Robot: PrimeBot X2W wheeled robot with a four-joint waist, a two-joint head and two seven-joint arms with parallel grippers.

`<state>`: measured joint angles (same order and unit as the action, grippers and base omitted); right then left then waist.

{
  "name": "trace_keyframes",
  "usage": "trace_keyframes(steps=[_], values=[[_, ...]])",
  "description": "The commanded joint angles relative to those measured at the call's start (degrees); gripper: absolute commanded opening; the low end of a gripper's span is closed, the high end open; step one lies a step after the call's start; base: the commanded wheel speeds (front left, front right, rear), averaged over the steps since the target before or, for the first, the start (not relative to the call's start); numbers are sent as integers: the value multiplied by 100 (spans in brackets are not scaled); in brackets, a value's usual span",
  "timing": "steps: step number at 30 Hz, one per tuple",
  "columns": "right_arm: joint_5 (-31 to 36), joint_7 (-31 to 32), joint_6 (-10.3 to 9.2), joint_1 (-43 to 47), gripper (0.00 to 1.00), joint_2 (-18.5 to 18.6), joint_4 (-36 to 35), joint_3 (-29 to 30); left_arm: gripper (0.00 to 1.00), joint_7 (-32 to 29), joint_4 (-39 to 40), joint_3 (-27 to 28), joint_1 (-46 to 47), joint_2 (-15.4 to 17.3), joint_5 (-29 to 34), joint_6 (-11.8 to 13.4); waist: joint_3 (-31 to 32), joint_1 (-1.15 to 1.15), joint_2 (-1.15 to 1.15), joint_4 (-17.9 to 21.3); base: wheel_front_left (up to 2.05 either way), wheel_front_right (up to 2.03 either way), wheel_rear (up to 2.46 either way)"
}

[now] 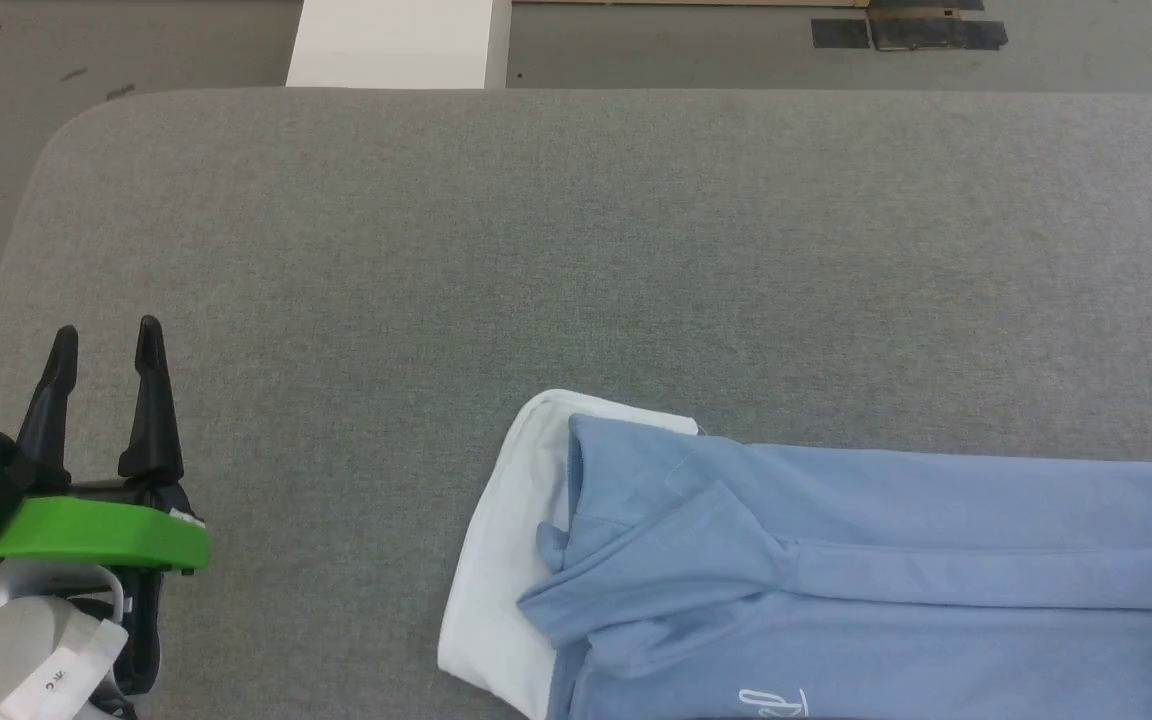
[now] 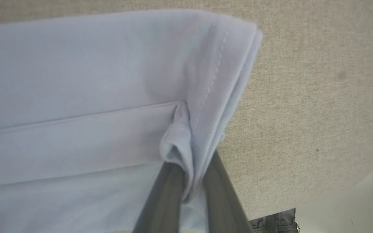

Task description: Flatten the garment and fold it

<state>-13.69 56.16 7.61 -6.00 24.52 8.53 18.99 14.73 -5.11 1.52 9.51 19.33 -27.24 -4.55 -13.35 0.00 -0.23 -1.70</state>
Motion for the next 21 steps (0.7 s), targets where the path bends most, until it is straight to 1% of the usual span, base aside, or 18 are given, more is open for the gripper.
trace_keyframes(steps=[1, 5, 7, 10, 13, 17, 19, 21], values=[[74, 136, -12, 53, 0, 16, -154, -76, 100, 23, -19, 8, 25, -12, -14, -38, 49, 0, 23, 29, 0, 0, 0], [72, 827, -12, 101, 0, 177, -673, -413, 100, 24, -43, 24, -32, -33, -8, -21, 177, 0, 23, 96, 0, 0, 0], [21, 1293, -12, 166, 0, 332, -1106, -575, 100, 25, -57, 37, -62, -71, -22, -7, 273, 0, 23, 116, 0, 0, 0], [-115, 1804, -12, 240, 0, 493, -1694, -765, 100, 25, -63, 55, -110, -115, -26, 21, 386, 0, 23, 144, 0, 0, 0], [-348, 2259, -12, 278, 0, 553, -2309, -1024, 100, 26, -70, 68, -168, -150, -22, 45, 495, 0, 23, 177, 0, 0, 0], [-602, 2684, -12, 217, 0, 488, -2915, -1436, 100, 26, -75, 103, -238, -177, -54, 54, 579, 0, 23, 205, 0, 0, 0], [-667, 2732, -12, 126, 0, 455, -3081, -1723, 100, 26, -67, 120, -274, -190, -70, 59, 613, 0, 23, 207, 0, 0, 0], [-772, 2687, -12, 1, 0, 332, -3121, -2020, 100, 26, -44, 146, -303, -194, -69, 71, 640, 0, 23, 200, 0, 0, 0]])
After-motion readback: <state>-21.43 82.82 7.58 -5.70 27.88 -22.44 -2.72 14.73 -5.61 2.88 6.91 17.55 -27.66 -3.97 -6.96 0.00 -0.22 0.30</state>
